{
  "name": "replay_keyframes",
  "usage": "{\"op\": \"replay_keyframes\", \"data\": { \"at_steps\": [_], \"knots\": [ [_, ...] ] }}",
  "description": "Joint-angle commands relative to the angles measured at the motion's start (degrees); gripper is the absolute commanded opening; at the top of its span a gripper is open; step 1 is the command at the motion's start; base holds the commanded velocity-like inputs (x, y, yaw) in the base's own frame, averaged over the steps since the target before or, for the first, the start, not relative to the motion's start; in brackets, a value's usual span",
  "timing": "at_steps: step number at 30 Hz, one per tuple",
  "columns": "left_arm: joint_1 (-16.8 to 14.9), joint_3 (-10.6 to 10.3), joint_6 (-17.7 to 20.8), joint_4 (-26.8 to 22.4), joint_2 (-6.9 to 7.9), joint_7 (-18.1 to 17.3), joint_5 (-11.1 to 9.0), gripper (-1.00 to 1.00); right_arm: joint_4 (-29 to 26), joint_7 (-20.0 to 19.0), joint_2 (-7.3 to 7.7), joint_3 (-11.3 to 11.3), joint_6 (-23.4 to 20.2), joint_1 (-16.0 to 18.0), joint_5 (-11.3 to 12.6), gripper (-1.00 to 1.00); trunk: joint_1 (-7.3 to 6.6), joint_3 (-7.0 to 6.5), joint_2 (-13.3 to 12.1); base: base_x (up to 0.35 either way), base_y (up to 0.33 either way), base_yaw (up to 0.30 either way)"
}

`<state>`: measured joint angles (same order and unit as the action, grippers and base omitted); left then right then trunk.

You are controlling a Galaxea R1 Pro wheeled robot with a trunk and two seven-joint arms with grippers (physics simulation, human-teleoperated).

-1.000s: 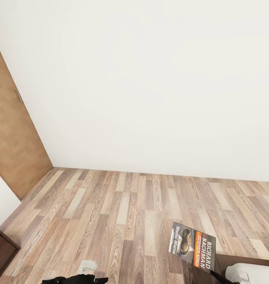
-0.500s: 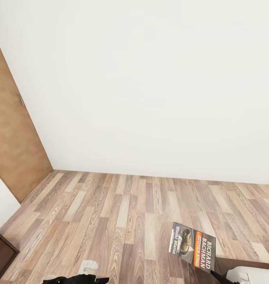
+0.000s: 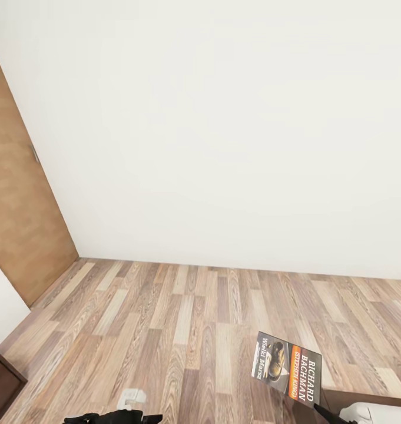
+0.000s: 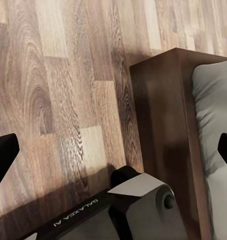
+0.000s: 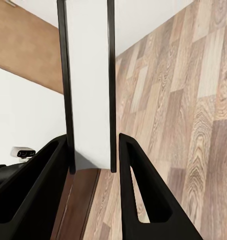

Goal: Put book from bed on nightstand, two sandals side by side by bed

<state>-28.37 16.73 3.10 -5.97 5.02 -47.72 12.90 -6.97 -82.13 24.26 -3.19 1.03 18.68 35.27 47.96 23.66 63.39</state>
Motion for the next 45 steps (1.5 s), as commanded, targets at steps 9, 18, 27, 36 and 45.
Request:
{"op": "replay_keyframes", "data": {
  "at_steps": [9,18,27,36,45],
  "knots": [
    [0.0,0.5,0.3,0.0,-0.01,-0.3,0.5,1.0,0.0,-0.1,0.0,-0.3,0.1,0.0,-0.3,-1.0,0.0,-0.77,0.0,0.0,0.0,0.0],
    [0.0,0.5,0.3,0.0,-0.02,-0.3,0.5,1.0,0.0,-0.1,0.0,-0.4,0.1,0.0,-0.3,-1.0,0.0,-1.61,0.0,0.0,0.0,0.0],
    [0.0,0.5,0.3,0.0,-0.01,-0.3,0.5,1.0,0.0,-0.1,0.0,-0.4,0.1,0.0,-0.3,-1.0,0.0,-2.18,0.0,0.0,0.0,0.0],
    [0.0,0.5,0.3,0.0,-0.01,-0.3,0.5,1.0,0.0,-0.1,0.0,-0.3,0.1,0.0,-0.3,-1.0,0.0,-2.21,0.0,0.0,0.0,0.0],
    [0.0,0.5,0.3,0.0,-0.01,-0.3,0.5,1.0,0.0,-0.1,0.0,-0.3,0.1,0.0,-0.3,-1.0,0.0,-2.28,0.0,0.0,0.0,0.0]
  ]
}}
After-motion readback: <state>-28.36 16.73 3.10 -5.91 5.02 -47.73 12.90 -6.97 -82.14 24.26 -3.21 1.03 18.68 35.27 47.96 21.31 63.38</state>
